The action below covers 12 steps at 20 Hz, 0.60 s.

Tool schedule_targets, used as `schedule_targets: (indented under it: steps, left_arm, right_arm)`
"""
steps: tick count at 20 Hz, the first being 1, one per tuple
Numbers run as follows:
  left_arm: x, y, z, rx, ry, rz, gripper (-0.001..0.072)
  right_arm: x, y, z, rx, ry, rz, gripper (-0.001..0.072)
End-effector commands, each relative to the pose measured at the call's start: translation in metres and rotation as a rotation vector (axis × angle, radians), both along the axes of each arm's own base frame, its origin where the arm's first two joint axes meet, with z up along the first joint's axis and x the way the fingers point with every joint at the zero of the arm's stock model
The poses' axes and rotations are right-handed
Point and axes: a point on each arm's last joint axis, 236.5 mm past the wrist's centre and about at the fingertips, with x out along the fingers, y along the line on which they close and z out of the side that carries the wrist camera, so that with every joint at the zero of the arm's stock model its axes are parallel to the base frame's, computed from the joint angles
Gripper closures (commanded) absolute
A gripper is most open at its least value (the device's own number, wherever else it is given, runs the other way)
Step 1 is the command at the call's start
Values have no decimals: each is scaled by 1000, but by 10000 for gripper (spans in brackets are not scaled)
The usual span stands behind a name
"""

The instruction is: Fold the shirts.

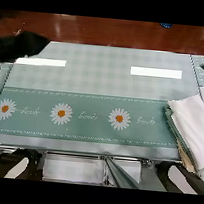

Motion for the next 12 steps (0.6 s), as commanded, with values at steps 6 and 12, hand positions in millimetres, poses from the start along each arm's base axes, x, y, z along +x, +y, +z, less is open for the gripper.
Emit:
schedule_targets:
  steps: [6, 12]
  left_arm:
    - [28, -5, -165, 340, 476, -106, 690]
    - [23, -5, -205, 363, 593, -137, 689]
  right_arm:
    - [48, 67, -152, -544, 362, 286, 693]
    - [25, 56, -174, -568, 511, 308, 693]
